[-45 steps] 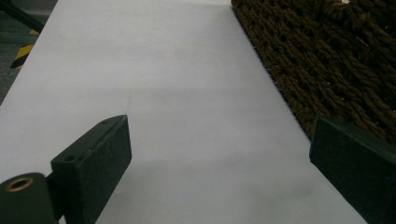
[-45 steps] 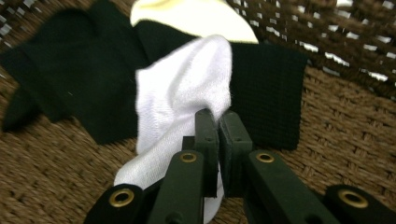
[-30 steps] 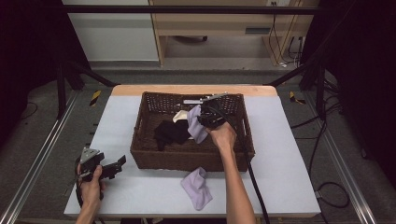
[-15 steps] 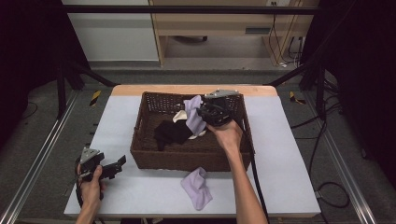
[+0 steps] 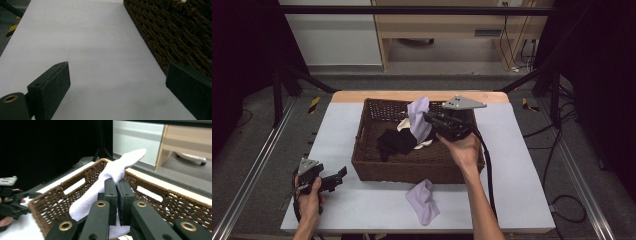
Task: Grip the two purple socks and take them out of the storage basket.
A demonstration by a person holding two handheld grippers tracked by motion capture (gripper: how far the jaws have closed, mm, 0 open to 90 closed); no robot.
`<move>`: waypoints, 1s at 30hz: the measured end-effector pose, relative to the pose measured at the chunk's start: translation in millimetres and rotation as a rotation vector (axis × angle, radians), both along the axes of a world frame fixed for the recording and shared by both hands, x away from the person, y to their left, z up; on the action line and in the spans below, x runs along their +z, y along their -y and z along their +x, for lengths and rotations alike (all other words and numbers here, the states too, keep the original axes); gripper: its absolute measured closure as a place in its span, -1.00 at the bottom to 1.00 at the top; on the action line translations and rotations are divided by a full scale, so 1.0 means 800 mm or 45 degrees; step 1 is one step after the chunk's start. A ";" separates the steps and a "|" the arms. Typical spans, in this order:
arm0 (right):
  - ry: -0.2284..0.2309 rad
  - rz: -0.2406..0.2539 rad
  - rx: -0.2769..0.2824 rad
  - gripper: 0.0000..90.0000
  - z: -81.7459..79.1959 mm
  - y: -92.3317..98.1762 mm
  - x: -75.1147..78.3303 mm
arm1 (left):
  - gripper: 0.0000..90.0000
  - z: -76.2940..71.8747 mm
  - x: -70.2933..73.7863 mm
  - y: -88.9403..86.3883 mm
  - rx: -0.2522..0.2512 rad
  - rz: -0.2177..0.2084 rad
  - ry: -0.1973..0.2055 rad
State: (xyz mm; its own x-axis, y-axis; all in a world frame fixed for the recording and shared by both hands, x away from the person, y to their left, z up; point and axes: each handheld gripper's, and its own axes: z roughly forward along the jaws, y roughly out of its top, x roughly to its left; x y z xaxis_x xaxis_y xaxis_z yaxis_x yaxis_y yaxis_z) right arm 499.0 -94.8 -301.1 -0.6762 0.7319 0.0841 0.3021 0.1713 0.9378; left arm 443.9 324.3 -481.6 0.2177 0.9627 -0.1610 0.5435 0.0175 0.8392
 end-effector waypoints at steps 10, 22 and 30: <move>0.112 0.051 0.100 0.95 -0.044 0.022 0.023 | -0.88 0.000 0.000 0.000 0.002 0.002 -0.002; 0.123 0.075 0.373 0.95 -0.124 0.019 0.026 | -0.88 0.000 0.000 0.000 0.004 0.004 -0.002; -0.049 -0.034 0.469 0.95 -0.142 0.004 -0.041 | -0.88 0.000 0.000 0.000 0.004 0.004 -0.002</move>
State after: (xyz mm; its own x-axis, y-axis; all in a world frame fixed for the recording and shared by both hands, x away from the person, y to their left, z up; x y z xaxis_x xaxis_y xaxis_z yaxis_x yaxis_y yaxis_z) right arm 385.1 -97.7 -334.0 -0.8915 0.4422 0.0988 0.2505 0.2992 0.9207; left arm 443.9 324.1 -481.7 0.2147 0.9638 -0.1583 0.5447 0.0164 0.8385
